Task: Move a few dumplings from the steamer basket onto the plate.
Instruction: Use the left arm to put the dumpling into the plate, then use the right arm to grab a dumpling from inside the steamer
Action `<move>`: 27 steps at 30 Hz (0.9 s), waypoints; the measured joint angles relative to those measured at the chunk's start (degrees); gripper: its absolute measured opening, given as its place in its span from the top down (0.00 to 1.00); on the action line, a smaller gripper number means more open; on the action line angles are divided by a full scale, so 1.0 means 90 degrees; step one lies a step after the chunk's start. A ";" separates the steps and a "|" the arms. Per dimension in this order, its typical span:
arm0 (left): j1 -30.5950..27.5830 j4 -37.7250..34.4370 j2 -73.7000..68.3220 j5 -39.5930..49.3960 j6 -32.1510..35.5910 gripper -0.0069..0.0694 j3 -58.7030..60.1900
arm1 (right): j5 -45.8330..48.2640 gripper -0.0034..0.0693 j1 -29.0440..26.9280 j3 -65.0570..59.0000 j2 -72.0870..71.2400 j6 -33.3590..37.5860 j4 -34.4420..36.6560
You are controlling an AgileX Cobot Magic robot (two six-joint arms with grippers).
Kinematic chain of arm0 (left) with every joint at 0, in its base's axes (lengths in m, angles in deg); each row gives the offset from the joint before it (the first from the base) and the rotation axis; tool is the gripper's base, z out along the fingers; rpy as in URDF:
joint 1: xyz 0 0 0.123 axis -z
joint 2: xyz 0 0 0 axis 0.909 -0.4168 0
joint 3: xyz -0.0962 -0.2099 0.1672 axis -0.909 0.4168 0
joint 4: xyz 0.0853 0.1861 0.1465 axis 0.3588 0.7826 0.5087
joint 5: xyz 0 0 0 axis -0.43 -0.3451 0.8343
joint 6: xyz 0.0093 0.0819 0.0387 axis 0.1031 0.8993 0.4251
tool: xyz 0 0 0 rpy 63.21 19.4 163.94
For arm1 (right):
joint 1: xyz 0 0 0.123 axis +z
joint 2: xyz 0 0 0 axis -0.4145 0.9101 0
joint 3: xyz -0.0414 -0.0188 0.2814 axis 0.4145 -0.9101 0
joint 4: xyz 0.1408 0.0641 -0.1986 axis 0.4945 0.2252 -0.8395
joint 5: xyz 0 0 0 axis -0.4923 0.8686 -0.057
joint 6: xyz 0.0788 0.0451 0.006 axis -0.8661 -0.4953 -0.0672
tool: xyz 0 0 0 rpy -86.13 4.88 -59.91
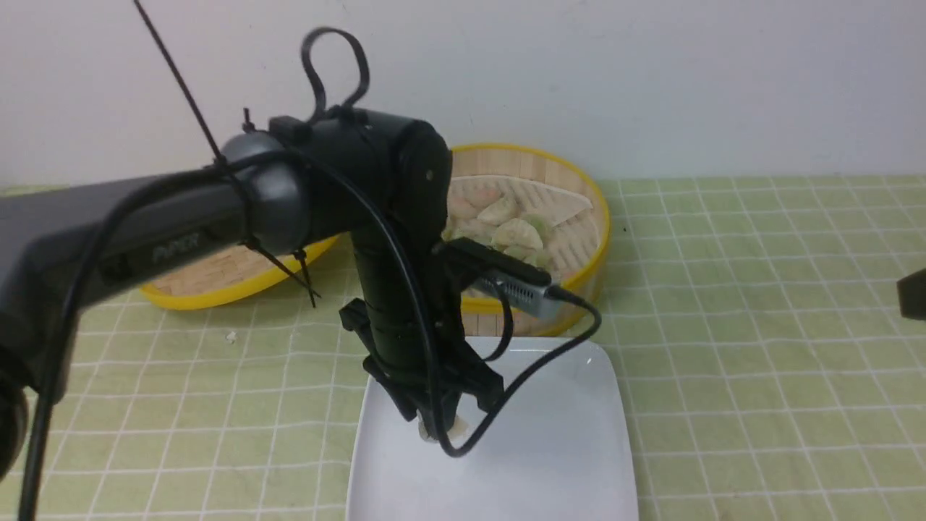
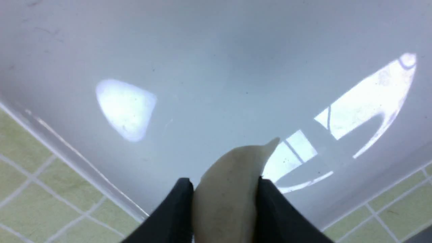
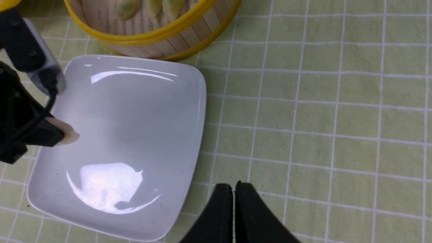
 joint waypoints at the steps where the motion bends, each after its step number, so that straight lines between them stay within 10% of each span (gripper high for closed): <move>1: 0.0032 0.0046 -0.0081 -0.0014 0.0000 0.64 0.0000 | -0.0047 0.95 0.0000 0.0000 0.0007 0.0115 0.0043; 10: 0.0085 0.0137 -0.0200 -0.0037 -0.0105 0.33 -0.0218 | -0.0063 0.95 0.0052 0.0686 0.1121 0.1164 0.1120; 18: 0.0090 0.0726 0.1154 -0.0038 -0.0943 0.87 -0.0091 | -0.0214 0.95 0.1032 0.2427 0.3165 0.1118 0.0612; 27: 0.0090 0.1185 0.4274 -0.0021 -0.2104 0.92 0.1157 | -0.0354 0.78 0.1679 0.4400 0.5554 0.0574 -0.0116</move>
